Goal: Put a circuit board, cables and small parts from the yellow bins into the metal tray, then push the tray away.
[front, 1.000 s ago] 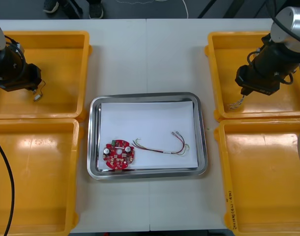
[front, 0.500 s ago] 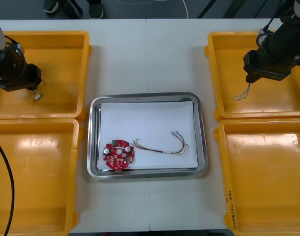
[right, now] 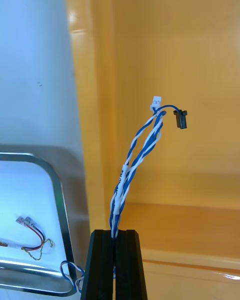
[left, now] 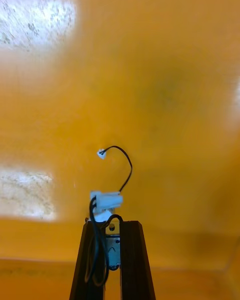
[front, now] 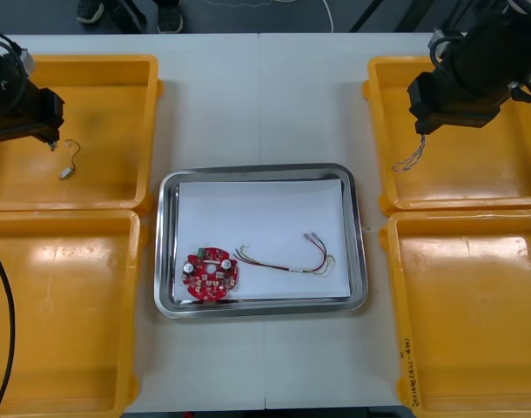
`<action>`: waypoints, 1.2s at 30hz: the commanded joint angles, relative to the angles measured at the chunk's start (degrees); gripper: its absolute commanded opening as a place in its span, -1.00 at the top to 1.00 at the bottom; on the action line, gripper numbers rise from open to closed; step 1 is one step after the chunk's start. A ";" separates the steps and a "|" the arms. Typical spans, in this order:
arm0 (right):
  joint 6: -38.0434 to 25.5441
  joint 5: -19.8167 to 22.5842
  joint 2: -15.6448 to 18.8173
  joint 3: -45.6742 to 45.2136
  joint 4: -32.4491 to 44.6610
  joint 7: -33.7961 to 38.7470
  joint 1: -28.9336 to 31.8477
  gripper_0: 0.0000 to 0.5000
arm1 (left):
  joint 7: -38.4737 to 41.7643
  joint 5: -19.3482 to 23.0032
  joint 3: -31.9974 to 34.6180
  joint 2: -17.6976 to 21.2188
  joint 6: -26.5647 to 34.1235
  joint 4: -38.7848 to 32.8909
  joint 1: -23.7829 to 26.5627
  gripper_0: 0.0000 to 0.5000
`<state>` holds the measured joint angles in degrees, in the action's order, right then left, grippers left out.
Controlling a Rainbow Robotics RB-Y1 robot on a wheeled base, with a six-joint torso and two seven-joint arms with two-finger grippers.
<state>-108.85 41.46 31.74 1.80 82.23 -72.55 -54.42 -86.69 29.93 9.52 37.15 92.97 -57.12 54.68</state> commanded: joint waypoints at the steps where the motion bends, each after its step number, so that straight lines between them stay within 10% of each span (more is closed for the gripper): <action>1: -1.15 1.52 2.10 1.28 7.68 0.13 1.95 1.00 | -1.73 0.92 2.96 3.72 4.94 -7.83 2.53 1.00; 11: -1.15 0.56 0.86 2.16 15.59 1.27 7.05 1.00 | 11.10 3.12 -0.65 3.72 17.03 -20.05 2.45 1.00; 36: -1.15 -4.54 -2.56 2.59 19.11 1.53 10.83 1.00 | 44.85 7.95 -16.99 -5.51 17.03 -47.29 -8.45 1.00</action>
<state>-109.76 36.56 29.60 3.23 99.01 -72.50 -43.83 -50.54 37.08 -4.00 32.87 109.62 -101.97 46.32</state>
